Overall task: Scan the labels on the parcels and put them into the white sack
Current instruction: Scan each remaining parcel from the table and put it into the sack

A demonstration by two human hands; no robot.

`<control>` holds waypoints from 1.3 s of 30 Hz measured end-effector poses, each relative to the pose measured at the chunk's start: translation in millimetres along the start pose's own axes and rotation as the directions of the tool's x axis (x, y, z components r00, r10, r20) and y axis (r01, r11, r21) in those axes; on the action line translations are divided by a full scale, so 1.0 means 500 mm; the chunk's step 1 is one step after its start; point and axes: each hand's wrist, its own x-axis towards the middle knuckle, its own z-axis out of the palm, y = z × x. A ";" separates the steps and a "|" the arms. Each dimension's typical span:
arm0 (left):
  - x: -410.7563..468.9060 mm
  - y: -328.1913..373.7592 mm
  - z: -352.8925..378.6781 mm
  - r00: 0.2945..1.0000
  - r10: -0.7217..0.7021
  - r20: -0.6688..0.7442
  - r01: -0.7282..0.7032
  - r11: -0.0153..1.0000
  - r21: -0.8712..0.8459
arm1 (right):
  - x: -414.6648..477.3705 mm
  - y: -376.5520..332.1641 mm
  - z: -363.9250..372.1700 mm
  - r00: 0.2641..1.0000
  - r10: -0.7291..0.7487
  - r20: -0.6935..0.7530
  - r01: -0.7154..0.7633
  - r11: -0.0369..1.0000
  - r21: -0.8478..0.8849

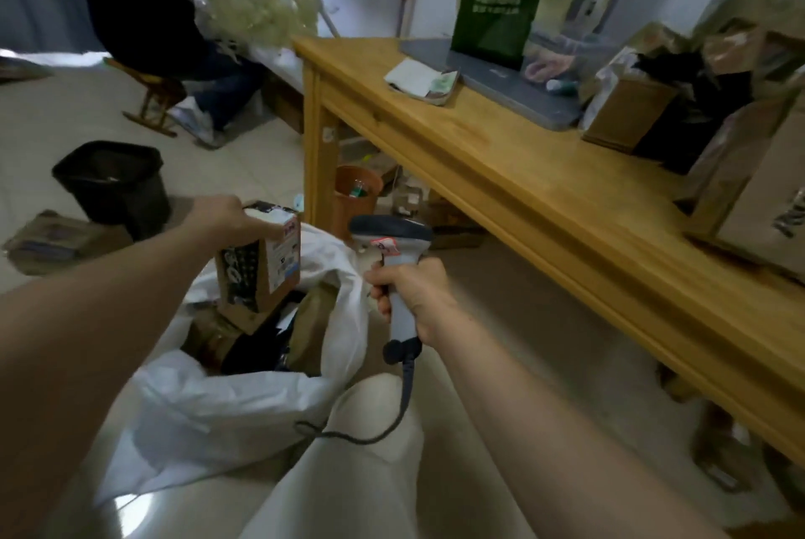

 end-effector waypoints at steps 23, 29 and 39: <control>-0.095 0.181 0.104 0.895 0.445 0.033 -0.446 0.894 0.033 | 0.044 -0.026 -0.070 0.984 0.033 -0.177 0.023 0.952 0.305; -0.210 0.417 0.147 0.750 0.661 0.029 -0.660 0.751 -0.036 | -0.048 -0.064 -0.253 0.928 -0.059 -0.368 0.192 0.922 0.336; -0.391 0.767 0.256 0.477 0.876 0.074 -0.869 0.483 -0.110 | -0.143 -0.057 -0.556 0.740 -0.016 -0.672 0.400 0.814 0.421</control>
